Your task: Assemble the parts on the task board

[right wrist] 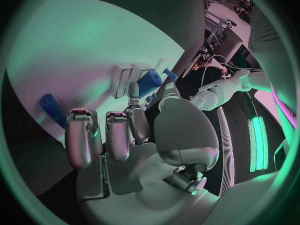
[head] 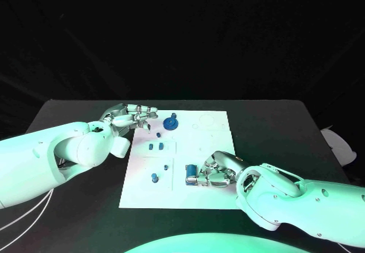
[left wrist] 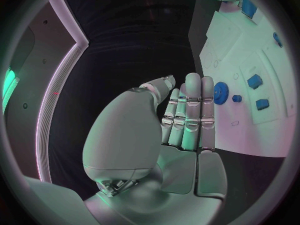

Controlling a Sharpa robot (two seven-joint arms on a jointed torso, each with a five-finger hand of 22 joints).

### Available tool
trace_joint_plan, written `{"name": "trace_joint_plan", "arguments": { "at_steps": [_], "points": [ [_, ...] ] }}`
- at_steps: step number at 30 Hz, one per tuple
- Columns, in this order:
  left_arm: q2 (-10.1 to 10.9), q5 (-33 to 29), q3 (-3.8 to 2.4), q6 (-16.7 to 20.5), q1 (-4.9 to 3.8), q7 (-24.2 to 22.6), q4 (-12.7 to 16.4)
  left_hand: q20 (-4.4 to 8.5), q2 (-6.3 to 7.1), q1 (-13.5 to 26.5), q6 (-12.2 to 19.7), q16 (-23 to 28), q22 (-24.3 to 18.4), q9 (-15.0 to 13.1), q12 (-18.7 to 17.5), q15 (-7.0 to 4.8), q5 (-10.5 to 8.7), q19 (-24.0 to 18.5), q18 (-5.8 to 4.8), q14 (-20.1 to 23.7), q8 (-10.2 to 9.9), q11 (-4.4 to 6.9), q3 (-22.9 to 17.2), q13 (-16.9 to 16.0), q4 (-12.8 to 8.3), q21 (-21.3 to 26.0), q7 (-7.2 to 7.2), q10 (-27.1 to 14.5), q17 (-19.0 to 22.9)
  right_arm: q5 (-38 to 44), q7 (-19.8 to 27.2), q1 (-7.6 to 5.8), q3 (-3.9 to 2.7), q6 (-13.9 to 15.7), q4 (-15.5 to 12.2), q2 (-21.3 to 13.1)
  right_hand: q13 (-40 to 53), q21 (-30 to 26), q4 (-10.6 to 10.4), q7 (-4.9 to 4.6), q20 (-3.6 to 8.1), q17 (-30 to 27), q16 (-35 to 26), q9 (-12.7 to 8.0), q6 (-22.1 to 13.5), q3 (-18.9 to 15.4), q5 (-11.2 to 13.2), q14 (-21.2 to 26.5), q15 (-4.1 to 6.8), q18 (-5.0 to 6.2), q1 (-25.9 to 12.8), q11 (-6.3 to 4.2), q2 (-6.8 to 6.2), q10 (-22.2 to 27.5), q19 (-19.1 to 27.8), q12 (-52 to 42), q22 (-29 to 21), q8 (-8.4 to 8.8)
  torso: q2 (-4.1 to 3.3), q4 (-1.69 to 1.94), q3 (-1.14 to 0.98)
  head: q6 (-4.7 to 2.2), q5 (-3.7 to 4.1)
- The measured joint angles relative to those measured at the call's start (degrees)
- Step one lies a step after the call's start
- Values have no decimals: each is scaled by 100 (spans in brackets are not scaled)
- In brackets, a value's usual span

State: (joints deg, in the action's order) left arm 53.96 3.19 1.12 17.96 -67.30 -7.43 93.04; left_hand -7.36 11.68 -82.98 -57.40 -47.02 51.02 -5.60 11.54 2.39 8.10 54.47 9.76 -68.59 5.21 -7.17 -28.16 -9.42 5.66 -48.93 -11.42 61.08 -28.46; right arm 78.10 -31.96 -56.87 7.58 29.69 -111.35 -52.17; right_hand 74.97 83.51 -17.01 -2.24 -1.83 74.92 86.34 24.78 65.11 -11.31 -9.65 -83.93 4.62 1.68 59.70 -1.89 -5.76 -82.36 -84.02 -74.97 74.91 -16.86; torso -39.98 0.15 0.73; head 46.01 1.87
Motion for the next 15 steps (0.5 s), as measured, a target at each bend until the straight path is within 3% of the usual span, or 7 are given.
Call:
{"name": "trace_joint_plan", "arguments": {
  "at_steps": [4, 7, 10, 15],
  "points": [
    [0, 0, 0, 0, 0, 5, -1, 0, 0, 0, 0, 0, 0, 0, 0, 0, 0, 0, 0, 0, 0, 0, 0, 0, 0, 0, 0, 0, 0, 15, 3, 0, 0, 5, 0, 4, 0, -1, -6, -20, 0, 0, 0, 16, -19, 42, 0, 0, 0, 0, -88, 23, -88, 23, 0, 31, 0, 0, 0, 1, -1, -10, 7],
    [2, 0, 0, 0, -2, 9, -1, 0, 0, 0, 0, 0, 0, 0, 0, 0, 0, 0, 0, 0, 0, 0, 0, 0, 0, 0, 0, 0, 0, 30, 14, 0, 0, 10, -9, -2, 0, -1, 3, -19, 0, 0, 0, 32, -20, 97, -5, 0, 0, 0, -127, 22, -49, 22, 0, 31, 1, 0, 0, 1, -2, -11, 10],
    [2, 0, 0, 0, -2, 12, -1, 0, 0, 0, 1, 0, 0, 0, 2, 0, 0, 0, 0, 0, 0, 0, 0, 0, 0, 0, -1, 0, 0, 44, 29, 0, 0, 14, -36, -20, 0, -1, 10, -19, 0, -1, 0, 60, -20, 195, -234, 0, 0, 0, -131, 22, -39, 22, 0, 31, 4, 0, -1, 0, -3, -12, 15],
    [4, 0, 0, -1, -1, 16, -3, 0, 0, 0, 22, 0, 1, -1, 23, 0, 0, 0, 0, 0, 0, 0, 0, 0, 0, 20, -22, 0, -1, 87, 81, 1, 0, 19, -101, -62, 0, -1, 73, -19, 0, -1, 0, 117, -20, 337, -750, 0, 0, 0, 344, 42, 169, 2, 0, 19, 4, 0, -1, -2, -6, -15, 17]
  ]
}}
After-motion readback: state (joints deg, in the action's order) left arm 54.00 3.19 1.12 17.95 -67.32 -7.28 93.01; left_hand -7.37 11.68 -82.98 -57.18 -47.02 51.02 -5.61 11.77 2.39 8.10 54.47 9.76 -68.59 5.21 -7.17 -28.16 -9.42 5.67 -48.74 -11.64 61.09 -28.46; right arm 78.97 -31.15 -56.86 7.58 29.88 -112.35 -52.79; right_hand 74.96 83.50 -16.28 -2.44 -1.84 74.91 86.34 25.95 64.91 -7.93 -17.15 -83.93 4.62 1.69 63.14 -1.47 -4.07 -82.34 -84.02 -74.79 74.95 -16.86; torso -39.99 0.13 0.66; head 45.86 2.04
